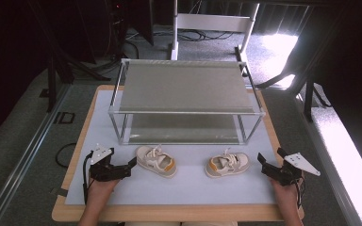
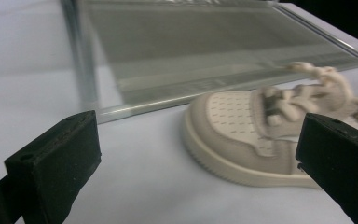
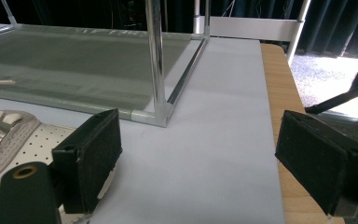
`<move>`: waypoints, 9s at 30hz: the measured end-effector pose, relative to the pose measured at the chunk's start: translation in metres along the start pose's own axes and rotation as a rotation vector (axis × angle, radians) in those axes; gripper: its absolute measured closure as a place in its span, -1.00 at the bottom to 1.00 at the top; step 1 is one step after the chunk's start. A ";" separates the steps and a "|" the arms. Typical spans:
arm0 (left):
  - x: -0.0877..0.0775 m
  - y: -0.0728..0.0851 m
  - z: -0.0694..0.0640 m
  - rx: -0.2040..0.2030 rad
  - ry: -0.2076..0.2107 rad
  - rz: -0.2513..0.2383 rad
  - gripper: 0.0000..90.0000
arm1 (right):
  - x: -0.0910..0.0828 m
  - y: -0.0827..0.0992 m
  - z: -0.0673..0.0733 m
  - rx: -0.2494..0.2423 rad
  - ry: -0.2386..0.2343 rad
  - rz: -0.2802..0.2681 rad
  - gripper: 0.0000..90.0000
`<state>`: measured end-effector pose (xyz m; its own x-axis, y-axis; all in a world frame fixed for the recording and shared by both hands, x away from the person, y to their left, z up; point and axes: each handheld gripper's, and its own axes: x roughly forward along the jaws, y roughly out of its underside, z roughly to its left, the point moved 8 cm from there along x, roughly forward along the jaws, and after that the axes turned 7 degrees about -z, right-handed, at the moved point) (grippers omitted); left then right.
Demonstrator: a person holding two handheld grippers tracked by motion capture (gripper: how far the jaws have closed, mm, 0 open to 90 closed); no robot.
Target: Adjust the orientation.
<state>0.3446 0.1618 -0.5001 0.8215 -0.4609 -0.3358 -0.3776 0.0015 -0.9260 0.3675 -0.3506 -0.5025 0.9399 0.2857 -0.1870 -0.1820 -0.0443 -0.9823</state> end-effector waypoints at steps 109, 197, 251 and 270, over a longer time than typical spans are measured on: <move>0.016 0.003 -0.095 0.426 -0.003 0.019 0.81 | 0.002 0.001 -0.001 0.012 -0.013 0.019 -0.66; -0.002 0.005 -0.028 0.175 0.031 -0.061 -0.99 | 0.002 -0.021 0.181 -0.205 -0.599 0.370 0.74; -0.001 0.010 -0.029 0.173 0.038 -0.042 -0.99 | -0.018 -0.003 0.146 -0.087 -0.155 0.320 -0.20; -0.002 0.009 -0.029 0.168 0.045 -0.042 -0.99 | -0.034 -0.004 0.127 -0.102 -0.165 0.322 0.41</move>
<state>0.3272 0.1371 -0.5023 0.8139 -0.5026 -0.2916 -0.2636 0.1279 -0.9561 0.2991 -0.2386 -0.4912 0.7785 0.3913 -0.4907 -0.4235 -0.2494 -0.8709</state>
